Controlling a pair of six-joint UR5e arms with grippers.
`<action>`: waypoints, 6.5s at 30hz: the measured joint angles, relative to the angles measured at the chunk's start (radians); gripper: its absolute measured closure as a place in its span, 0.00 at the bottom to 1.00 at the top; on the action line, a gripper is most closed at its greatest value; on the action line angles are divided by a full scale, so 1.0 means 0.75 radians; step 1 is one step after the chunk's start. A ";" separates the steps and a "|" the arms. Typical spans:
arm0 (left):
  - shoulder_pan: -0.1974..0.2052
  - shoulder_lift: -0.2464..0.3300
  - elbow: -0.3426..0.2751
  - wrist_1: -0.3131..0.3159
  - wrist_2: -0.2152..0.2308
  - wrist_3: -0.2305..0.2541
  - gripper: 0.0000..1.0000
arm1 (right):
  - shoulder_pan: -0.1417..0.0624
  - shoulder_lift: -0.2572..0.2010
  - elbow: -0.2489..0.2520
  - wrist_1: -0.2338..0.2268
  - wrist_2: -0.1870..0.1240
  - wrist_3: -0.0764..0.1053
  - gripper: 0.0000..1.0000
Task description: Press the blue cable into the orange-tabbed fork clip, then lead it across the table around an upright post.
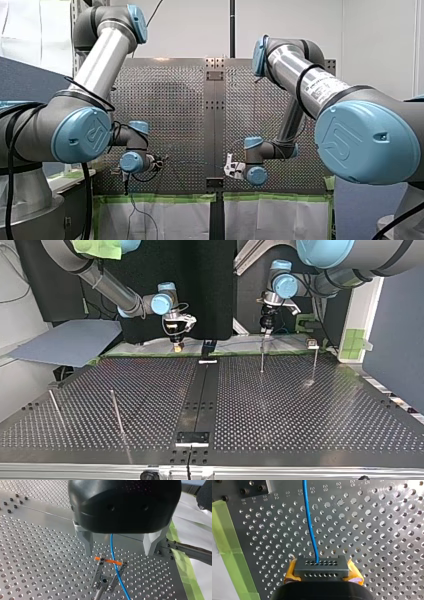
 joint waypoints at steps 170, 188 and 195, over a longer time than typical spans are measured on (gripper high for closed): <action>-0.273 -0.110 0.349 -0.019 -0.300 0.140 1.00 | 0.007 0.007 -0.029 0.075 -0.023 -0.010 1.00; -0.294 0.140 0.349 -0.227 -0.285 -0.005 1.00 | 0.014 -0.186 -0.047 0.237 -0.037 -0.011 1.00; -0.303 0.247 0.349 -0.268 -0.284 0.005 1.00 | 0.018 -0.268 -0.047 0.289 -0.046 -0.008 1.00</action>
